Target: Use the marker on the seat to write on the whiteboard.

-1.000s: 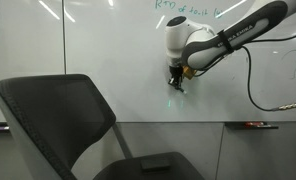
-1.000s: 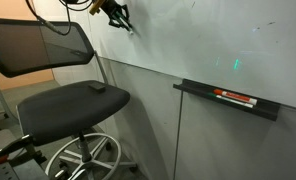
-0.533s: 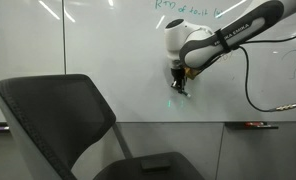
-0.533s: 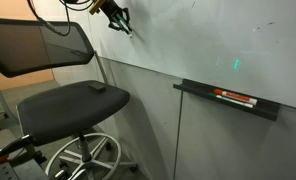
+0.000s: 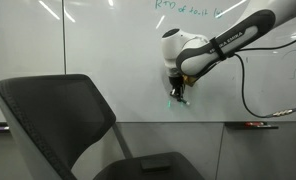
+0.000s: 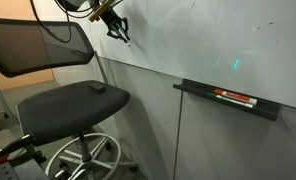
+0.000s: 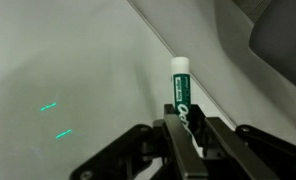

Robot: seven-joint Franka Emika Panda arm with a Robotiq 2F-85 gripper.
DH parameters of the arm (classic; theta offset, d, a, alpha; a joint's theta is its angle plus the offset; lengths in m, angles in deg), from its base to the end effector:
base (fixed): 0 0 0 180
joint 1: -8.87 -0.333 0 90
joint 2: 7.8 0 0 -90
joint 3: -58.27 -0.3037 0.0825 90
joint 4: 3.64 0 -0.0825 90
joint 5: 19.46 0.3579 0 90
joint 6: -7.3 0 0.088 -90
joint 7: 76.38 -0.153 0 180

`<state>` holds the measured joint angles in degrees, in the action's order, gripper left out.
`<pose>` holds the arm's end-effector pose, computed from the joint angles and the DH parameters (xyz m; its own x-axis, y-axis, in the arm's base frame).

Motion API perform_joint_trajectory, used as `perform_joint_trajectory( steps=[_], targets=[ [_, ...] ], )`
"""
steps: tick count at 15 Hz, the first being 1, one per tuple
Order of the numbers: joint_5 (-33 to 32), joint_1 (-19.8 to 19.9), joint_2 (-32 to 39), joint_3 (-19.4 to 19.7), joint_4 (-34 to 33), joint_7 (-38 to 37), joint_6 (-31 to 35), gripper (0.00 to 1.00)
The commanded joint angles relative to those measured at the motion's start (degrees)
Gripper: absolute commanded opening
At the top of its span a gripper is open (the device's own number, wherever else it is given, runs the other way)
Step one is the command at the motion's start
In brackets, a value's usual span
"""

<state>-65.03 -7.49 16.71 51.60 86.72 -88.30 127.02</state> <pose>0.6465 0.1956 0.3773 0.8264 0.5547 0.0967 0.3926 -0.6907 0.6073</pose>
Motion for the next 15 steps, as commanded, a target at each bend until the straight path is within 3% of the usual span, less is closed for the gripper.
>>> perform_joint_trajectory(
  steps=[1, 15],
  targets=[
    [0.6, -0.9, 2.2, -0.4, -2.3, 2.1, 0.8, 0.05],
    [3.0, -1.5, 4.2, -0.8, -6.2, 3.3, 0.3, 0.05]
  ],
)
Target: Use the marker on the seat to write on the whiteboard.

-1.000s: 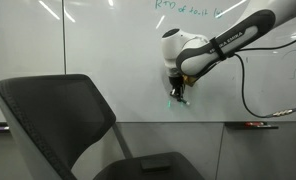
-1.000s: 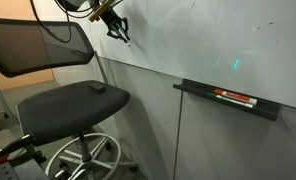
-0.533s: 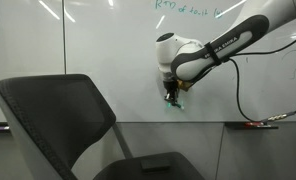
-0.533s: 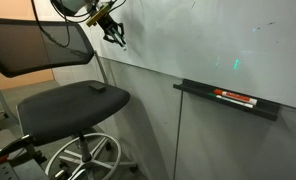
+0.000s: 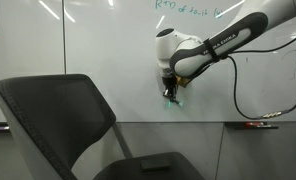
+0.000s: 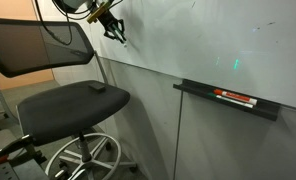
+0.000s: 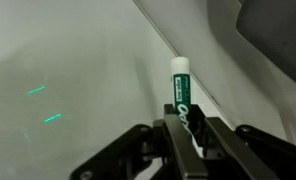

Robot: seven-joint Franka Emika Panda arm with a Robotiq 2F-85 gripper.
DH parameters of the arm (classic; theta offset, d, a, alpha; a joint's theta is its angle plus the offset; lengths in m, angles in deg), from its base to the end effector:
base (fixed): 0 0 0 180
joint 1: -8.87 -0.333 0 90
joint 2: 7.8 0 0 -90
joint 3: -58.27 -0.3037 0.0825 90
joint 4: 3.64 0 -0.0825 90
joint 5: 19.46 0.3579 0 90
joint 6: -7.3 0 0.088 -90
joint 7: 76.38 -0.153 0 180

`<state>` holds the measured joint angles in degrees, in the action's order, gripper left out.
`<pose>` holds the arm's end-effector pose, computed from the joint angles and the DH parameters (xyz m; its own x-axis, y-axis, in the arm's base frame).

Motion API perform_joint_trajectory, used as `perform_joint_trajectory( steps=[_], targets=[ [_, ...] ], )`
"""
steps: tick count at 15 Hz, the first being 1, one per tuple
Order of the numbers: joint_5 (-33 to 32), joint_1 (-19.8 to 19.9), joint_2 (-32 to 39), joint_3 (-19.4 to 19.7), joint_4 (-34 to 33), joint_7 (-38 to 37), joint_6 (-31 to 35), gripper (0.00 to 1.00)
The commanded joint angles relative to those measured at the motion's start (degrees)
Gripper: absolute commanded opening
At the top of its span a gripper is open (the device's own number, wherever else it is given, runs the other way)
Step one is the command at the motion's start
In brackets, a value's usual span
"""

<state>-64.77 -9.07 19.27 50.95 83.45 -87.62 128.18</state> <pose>0.6523 0.2267 0.3750 0.7936 0.5964 0.1207 0.4227 -0.6831 0.5956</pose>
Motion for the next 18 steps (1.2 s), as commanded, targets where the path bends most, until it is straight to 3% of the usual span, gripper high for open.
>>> perform_joint_trajectory(
  steps=[1, 8, 15, 18],
  targets=[
    [3.8, 0.1, 1.8, -0.2, -3.0, 3.0, -1.1, 0.05],
    [8.8, -0.3, 4.2, 0.9, -5.9, 6.0, -4.9, 0.05],
    [-0.6, -0.5, 4.8, 5.2, -4.4, 1.9, 6.9, 0.05],
    [-2.3, -0.5, 4.5, 5.5, -3.2, -0.1, 7.0, 0.05]
  ],
)
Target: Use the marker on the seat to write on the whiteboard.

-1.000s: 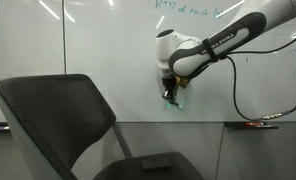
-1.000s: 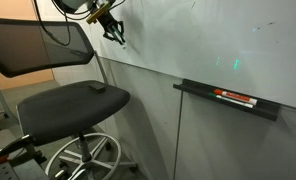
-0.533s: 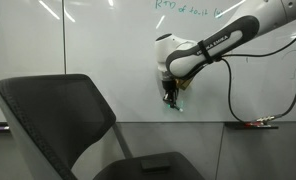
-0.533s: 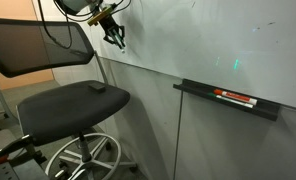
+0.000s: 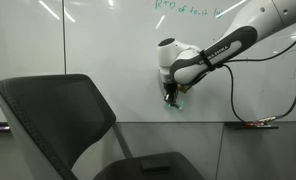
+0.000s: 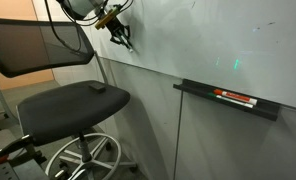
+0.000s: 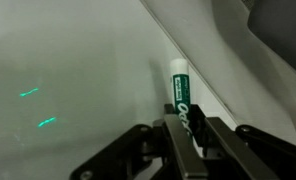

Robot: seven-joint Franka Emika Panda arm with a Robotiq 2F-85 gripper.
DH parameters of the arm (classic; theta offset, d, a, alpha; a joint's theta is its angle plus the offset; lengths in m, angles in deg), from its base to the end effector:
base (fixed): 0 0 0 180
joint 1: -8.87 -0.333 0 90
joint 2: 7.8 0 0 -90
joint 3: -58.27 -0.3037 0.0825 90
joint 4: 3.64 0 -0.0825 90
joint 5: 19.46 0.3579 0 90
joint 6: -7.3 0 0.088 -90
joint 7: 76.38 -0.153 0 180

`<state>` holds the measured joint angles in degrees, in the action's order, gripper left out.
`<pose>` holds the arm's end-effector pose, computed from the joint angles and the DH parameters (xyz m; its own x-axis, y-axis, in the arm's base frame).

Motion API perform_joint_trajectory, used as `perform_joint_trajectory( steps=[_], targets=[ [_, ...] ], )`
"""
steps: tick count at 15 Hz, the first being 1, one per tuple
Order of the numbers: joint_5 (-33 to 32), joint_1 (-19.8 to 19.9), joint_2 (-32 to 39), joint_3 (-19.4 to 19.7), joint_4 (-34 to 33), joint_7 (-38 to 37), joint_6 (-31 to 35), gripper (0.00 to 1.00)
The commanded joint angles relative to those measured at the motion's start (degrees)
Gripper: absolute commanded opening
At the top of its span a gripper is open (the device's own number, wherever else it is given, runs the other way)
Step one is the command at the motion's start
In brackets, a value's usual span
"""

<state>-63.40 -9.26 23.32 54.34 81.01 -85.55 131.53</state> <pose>0.6754 0.2079 0.3489 0.7926 0.5987 0.1153 0.4311 -0.6840 0.5884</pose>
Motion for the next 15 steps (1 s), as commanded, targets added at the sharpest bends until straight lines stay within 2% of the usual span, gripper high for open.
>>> perform_joint_trajectory(
  steps=[1, 15],
  targets=[
    [-4.1, -0.2, 0.2, 2.1, -0.5, -2.6, 3.5, 0.05],
    [-7.9, 0.9, -4.9, 3.5, 3.9, -3.9, 0.8, 0.05]
  ],
)
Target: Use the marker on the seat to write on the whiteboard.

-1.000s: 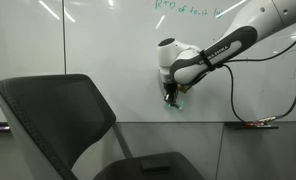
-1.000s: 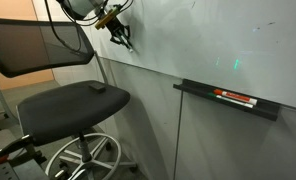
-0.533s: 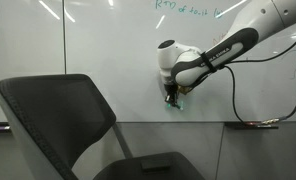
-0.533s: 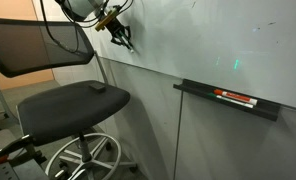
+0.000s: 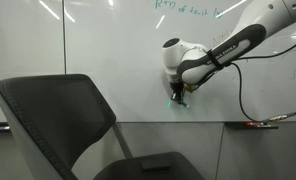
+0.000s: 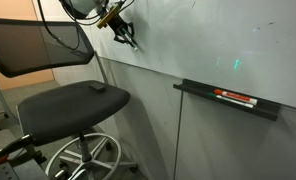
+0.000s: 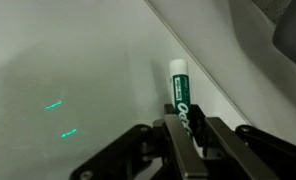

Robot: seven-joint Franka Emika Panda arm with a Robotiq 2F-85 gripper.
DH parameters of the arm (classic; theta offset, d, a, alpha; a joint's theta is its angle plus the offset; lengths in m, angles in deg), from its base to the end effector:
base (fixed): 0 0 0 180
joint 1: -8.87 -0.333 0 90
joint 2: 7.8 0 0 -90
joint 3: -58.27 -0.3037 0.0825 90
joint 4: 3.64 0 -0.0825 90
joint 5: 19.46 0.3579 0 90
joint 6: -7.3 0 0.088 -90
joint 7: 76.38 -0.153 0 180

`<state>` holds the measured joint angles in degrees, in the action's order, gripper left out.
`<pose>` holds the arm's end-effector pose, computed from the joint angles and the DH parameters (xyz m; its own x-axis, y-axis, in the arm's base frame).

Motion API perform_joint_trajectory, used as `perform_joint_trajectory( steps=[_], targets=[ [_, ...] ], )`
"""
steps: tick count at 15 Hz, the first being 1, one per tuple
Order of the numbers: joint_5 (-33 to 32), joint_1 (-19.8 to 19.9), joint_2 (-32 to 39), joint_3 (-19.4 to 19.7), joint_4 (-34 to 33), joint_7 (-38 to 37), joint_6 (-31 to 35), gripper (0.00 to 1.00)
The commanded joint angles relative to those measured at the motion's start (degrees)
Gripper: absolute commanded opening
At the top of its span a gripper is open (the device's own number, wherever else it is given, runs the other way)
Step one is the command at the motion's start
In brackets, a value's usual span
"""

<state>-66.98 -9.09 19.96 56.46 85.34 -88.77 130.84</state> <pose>0.6681 0.1753 0.3566 0.8224 0.5592 0.1044 0.3741 -0.6699 0.6412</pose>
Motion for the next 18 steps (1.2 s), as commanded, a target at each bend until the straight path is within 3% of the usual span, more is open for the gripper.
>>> perform_joint_trajectory(
  steps=[1, 10, 18],
  targets=[
    [-5.0, 0.8, -2.0, 1.2, -0.2, -0.6, 1.1, 0.05],
    [-7.6, 1.3, -4.7, -0.4, 0.4, -0.5, -1.2, 0.05],
    [1.0, 2.1, -12.0, -3.9, 10.4, -0.5, -2.7, 0.05]
  ],
)
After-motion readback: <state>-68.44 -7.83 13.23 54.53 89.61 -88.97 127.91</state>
